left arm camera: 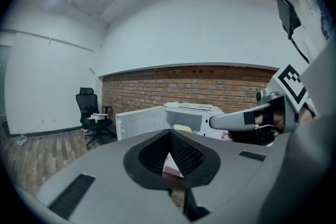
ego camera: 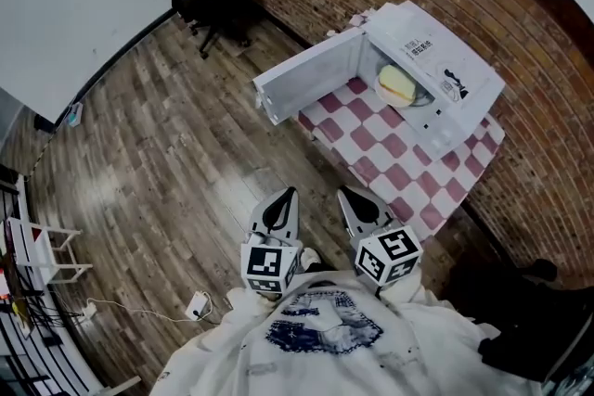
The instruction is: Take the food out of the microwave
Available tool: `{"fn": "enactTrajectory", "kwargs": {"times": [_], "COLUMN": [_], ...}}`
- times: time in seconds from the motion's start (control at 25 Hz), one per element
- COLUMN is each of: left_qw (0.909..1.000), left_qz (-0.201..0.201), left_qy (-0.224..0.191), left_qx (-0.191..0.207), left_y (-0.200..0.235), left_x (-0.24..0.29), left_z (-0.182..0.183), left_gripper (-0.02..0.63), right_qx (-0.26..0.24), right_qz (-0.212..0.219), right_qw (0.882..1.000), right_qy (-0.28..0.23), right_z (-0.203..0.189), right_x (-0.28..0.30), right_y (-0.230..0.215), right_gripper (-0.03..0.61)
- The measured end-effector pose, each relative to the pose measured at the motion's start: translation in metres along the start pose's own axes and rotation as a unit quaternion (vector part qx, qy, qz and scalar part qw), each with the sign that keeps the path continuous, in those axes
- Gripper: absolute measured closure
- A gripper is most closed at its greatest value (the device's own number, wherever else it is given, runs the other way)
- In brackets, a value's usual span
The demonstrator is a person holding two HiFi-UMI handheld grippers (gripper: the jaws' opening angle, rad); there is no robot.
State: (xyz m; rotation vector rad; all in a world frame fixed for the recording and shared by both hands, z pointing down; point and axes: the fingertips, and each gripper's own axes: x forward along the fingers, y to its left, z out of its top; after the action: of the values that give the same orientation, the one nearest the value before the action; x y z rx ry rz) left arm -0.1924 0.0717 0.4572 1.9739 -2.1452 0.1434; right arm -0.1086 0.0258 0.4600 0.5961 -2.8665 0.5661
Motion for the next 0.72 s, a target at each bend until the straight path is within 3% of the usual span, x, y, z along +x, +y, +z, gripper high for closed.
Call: {"fn": "enactTrajectory", "kwargs": {"times": [0.32,0.72], "left_qw": [0.9988,0.9927], "left_qz": [-0.048,-0.119], "left_qy": [-0.004,0.007], "left_qx": [0.002,-0.014], "left_y": [0.018,0.001], "left_x": [0.020,0.054], "left_z": [-0.001,-0.002], "left_gripper": [0.606,0.606], "right_qx": [0.001,0.008], "right_qz": [-0.049,-0.113], "right_qw": [0.999,0.993], "right_qy": [-0.010,-0.024], "right_z": [0.007,0.012], "right_x": [0.017,0.008], "right_y": [-0.006,-0.033], "right_gripper": [0.565,0.565]}}
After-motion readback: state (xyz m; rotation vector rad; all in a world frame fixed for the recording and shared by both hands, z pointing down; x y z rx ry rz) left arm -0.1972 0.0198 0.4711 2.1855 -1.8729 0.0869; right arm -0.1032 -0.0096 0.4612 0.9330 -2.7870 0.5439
